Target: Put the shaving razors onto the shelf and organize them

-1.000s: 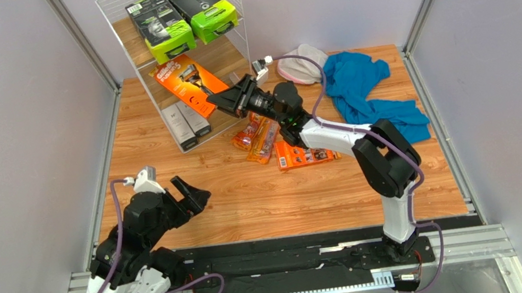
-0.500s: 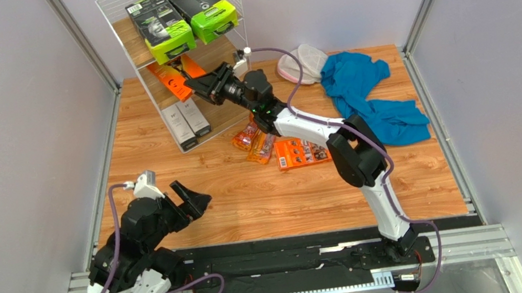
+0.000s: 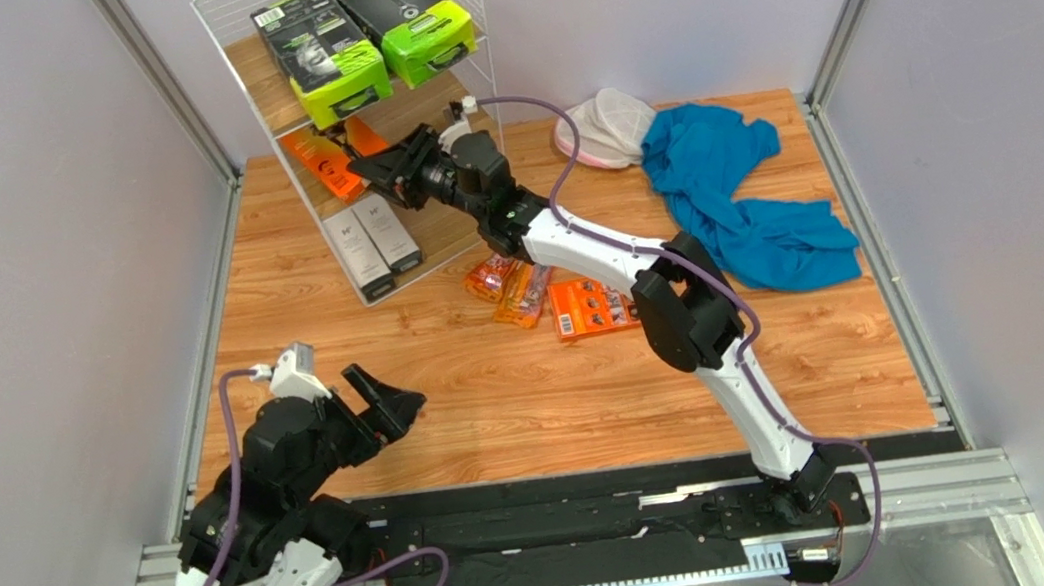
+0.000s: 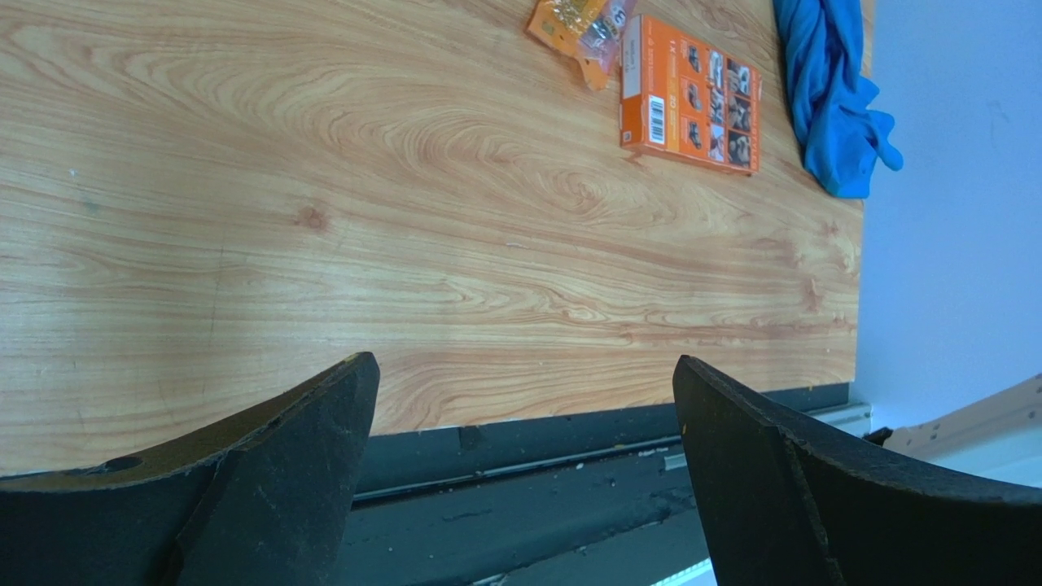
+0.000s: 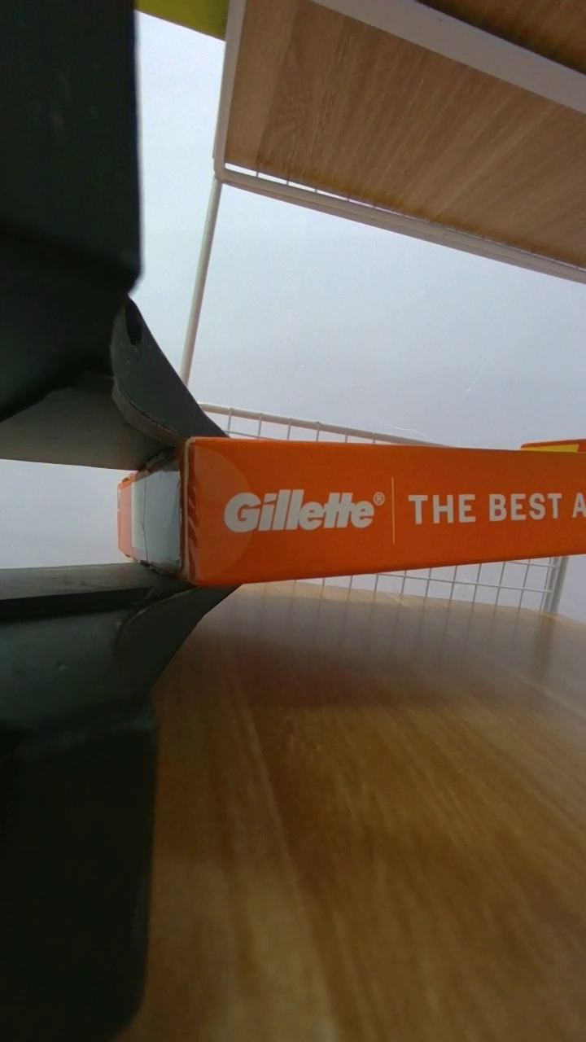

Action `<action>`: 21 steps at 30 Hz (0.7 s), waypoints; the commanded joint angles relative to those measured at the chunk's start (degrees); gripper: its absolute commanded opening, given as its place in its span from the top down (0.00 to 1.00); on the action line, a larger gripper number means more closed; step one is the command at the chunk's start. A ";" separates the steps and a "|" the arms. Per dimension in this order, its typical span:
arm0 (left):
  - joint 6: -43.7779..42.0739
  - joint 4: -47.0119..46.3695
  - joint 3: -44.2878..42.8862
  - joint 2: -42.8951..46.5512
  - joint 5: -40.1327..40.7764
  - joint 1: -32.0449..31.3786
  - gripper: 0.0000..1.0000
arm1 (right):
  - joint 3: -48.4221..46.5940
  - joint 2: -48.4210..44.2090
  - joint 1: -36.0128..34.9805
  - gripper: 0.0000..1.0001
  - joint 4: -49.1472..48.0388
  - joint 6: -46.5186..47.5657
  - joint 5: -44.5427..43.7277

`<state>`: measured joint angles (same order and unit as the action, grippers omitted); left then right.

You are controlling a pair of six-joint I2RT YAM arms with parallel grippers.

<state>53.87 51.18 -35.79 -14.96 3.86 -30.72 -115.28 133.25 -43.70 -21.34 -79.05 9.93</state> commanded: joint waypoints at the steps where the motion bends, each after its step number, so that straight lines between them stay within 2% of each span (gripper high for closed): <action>1: 0.10 -0.99 -0.16 0.55 -1.22 -0.04 0.01 | -5.13 1.13 -0.86 0.74 1.13 0.21 1.76; 5: 0.01 -0.90 0.11 1.16 -1.66 -0.04 0.01 | -3.03 0.08 -1.12 0.58 1.74 0.03 1.84; 7: 0.01 -0.90 0.28 1.34 -1.57 -0.04 0.01 | -1.27 -1.32 -1.30 0.54 1.05 -0.14 1.76; 8: 0.01 -0.90 0.37 1.51 -1.57 -0.04 0.01 | 0.74 -1.85 -1.38 0.48 0.69 -0.14 1.67; 21: -0.34 -0.90 0.20 1.87 -2.01 -0.04 0.01 | 11.39 -8.79 -2.70 0.16 -0.36 -0.67 1.85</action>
<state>53.84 51.18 -35.16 -13.63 2.81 -30.72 -107.48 128.64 -45.95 -22.79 -79.68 12.21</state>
